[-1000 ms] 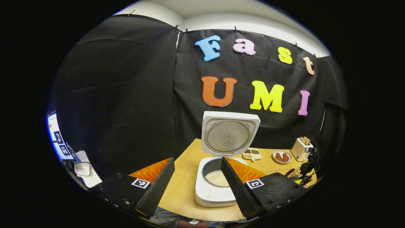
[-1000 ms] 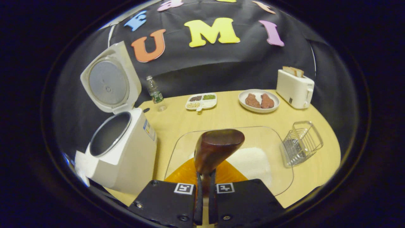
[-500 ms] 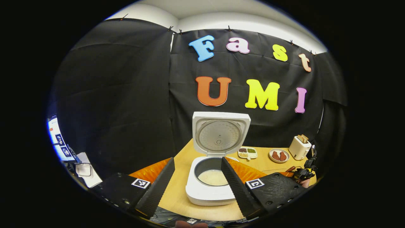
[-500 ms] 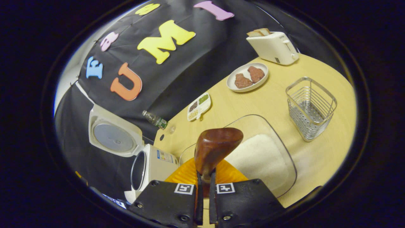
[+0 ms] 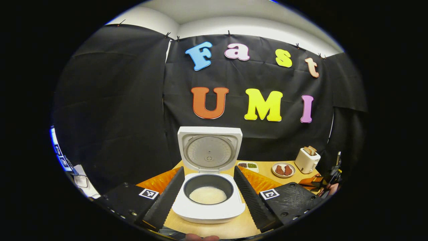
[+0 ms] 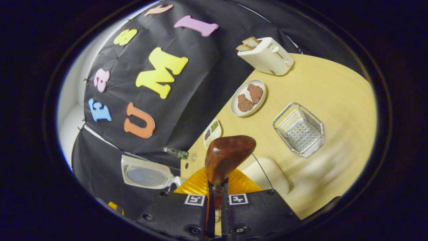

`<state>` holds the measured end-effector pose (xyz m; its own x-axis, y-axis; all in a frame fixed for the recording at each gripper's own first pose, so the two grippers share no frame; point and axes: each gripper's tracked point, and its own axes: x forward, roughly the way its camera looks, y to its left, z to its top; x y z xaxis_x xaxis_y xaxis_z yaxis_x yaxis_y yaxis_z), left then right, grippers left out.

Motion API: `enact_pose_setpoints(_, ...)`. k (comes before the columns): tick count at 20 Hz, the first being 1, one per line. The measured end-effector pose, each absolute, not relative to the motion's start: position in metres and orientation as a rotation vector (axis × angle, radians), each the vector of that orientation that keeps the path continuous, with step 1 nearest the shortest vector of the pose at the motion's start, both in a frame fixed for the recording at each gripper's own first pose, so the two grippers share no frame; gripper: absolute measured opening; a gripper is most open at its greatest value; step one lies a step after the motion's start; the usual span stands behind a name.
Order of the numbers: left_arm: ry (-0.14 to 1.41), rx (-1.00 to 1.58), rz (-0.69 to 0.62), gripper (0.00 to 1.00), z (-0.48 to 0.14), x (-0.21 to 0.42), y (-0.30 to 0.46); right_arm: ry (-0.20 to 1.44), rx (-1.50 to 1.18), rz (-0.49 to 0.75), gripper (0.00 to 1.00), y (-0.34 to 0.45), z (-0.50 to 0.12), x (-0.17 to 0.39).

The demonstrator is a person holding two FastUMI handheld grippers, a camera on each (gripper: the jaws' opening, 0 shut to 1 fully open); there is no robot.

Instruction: Close the left gripper, press the button to open the rice cooker; take a wooden spoon from the chopstick holder with the right hand, scoop a spoonful of rice and pour it into the rice cooker, then put the wooden spoon back into the chopstick holder.

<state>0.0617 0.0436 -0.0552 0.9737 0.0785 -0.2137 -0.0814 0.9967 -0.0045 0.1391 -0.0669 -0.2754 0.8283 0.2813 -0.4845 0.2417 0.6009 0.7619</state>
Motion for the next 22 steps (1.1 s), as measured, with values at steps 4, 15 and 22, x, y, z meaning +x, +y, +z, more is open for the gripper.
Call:
enact_pose_setpoints(4,0.175,0.001,0.074,0.94,-0.055,0.057,0.049,0.575,0.941,0.112,0.12,-0.039,-0.218,0.149)
enact_pose_setpoints(15,0.092,-0.025,0.117,0.94,-0.039,0.018,0.095,0.651,0.735,0.431,0.12,0.175,-0.176,0.19)
enact_pose_setpoints(22,0.071,0.008,0.19,0.94,-0.041,-0.007,0.142,0.644,0.436,0.447,0.13,0.243,-0.224,0.219)
